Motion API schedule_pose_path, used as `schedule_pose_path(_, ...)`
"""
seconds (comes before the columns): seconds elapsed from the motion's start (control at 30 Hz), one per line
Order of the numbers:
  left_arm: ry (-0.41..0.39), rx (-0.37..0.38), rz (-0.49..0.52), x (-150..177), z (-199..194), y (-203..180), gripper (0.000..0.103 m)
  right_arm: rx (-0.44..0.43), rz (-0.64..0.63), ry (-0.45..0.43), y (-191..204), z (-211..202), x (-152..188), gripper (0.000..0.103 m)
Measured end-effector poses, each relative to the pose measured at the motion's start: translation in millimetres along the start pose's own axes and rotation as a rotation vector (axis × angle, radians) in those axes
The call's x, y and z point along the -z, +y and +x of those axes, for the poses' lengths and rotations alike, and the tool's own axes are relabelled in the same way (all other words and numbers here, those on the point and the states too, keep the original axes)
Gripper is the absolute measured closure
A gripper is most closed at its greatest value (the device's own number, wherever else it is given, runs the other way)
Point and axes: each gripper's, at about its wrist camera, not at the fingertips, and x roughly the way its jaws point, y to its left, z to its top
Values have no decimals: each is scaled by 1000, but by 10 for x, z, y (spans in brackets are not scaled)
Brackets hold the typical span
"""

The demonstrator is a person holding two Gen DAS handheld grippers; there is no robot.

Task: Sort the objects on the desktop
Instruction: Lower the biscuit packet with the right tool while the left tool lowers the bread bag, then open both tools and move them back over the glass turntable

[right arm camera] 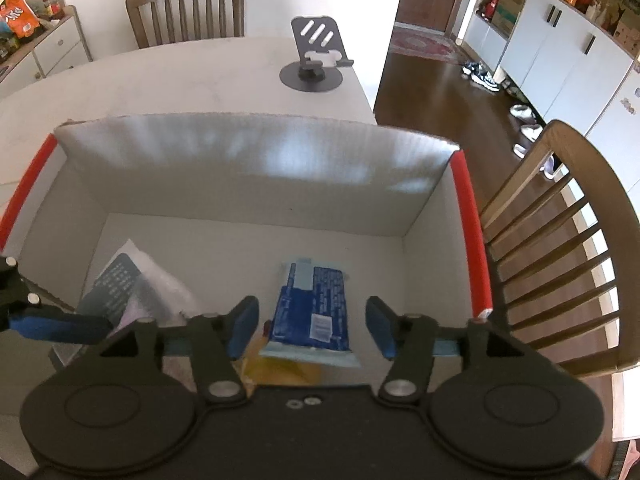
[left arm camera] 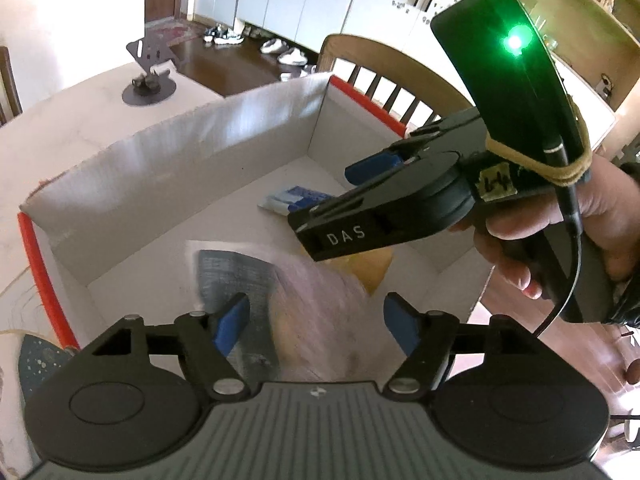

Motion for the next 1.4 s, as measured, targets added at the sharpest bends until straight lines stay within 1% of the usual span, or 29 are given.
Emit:
schedule_pose_path(0.1,-21,-5,-1,7,-69,-12,27,-7,8,-15,1,-86,4,38)
schedule_pose_path(0.13,-27,-6,-3,18,-98,-22,26,-9,11,-20,0,-115,4,34)
schedule_pose_path(0.17,-34,-7,-3,29,-128,-33,25,-11,12,-26,4,-141,6,33)
schedule_pose_path(0.27,-59,-19,-4,59,-224,-62,21,-20,10,-41,24,-224,14,33)
schedule_pose_path(0.33,-73,-15,-8,75,-284,-72,21,-27,12,-52,33,-279,26,31)
schedule_pose_path(0.43,-94,-5,-7,106,-380,-94,15,-31,16,-66,46,-343,44,28)
schedule_pose_path(0.63,-119,-3,-4,154,-539,-147,14,-24,25,-87,87,-475,80,25)
schedule_pose_path(0.7,-136,-7,-3,186,-613,-167,10,-26,30,-97,107,-535,98,24)
schedule_pose_path(0.73,-142,-8,0,197,-649,-173,2,-28,32,-102,117,-565,108,24)
schedule_pose_path(0.77,-152,-9,3,212,-692,-181,0,-28,34,-108,127,-595,116,23)
schedule_pose_path(1.1,-218,-25,0,460,-1115,-127,0,-38,49,-153,314,-895,200,22)
schedule_pose_path(1.4,-267,-43,-18,765,-1516,6,0,-51,51,-205,639,-1193,261,21)
